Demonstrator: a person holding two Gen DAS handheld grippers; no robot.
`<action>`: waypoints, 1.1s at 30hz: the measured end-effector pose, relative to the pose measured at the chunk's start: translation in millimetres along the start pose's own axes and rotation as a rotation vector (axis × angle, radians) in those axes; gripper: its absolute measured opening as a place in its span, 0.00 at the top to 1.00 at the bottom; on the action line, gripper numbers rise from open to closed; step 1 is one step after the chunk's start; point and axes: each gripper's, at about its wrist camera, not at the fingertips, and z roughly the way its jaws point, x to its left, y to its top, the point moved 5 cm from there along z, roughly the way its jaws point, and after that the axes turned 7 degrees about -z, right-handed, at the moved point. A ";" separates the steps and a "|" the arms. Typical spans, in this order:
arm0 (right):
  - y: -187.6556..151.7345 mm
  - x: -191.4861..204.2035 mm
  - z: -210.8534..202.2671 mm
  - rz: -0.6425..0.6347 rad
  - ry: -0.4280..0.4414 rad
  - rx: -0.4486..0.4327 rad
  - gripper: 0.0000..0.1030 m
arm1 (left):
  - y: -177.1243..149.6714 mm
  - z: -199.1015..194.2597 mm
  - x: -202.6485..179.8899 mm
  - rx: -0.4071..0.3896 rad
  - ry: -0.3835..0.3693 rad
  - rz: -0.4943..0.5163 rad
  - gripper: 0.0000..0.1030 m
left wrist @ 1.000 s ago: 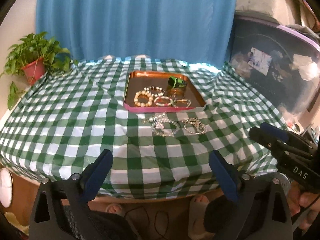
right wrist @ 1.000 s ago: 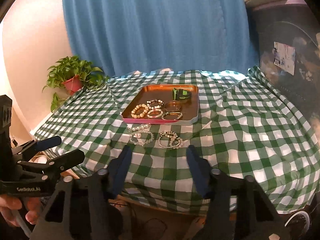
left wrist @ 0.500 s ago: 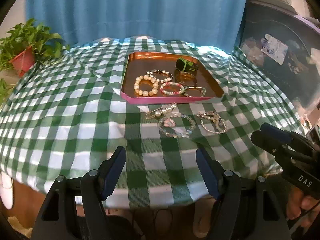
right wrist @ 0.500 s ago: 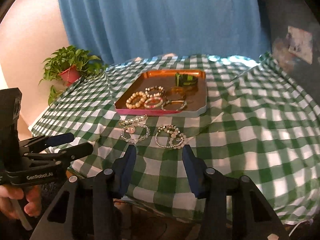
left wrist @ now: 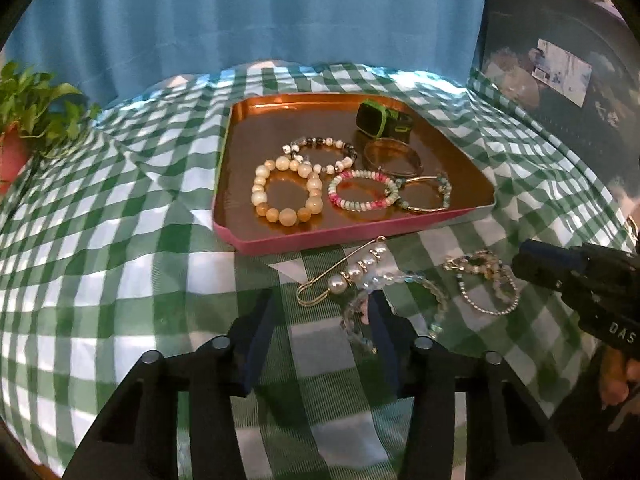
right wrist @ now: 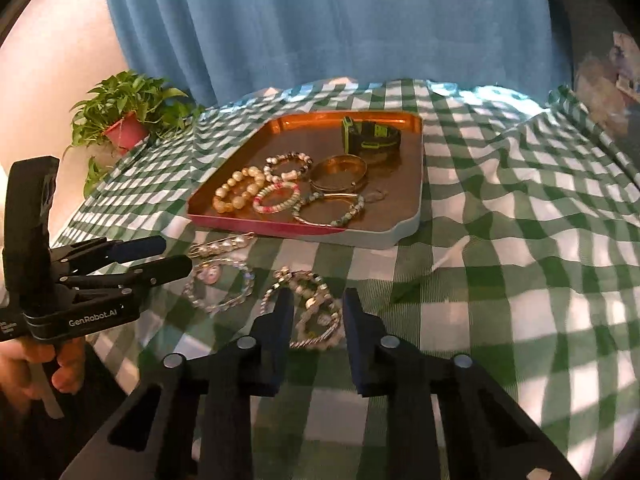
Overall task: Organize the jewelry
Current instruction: 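Grasp the clear crystal bracelet with the left gripper while the right grasps a silver bead bracelet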
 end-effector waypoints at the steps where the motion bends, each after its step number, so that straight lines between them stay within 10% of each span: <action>1: 0.9 -0.3 4.1 -0.007 0.003 0.005 0.85 | 0.5 2.8 1.2 0.001 0.000 0.002 0.57; 12: 5.2 5.4 23.9 -0.073 0.025 0.046 0.92 | 9.4 15.5 5.7 0.018 -0.083 -0.008 0.59; 16: 6.3 8.0 25.8 -0.074 0.025 0.040 0.95 | 10.1 14.7 10.4 0.026 -0.137 -0.055 0.74; 18: 8.2 8.8 21.6 -0.067 0.033 0.020 0.95 | 10.2 11.3 11.4 0.012 -0.139 -0.055 0.99; 33: 15.2 13.6 -21.1 -0.024 0.054 -0.075 0.96 | -9.3 -8.8 8.3 0.030 -0.157 -0.114 0.90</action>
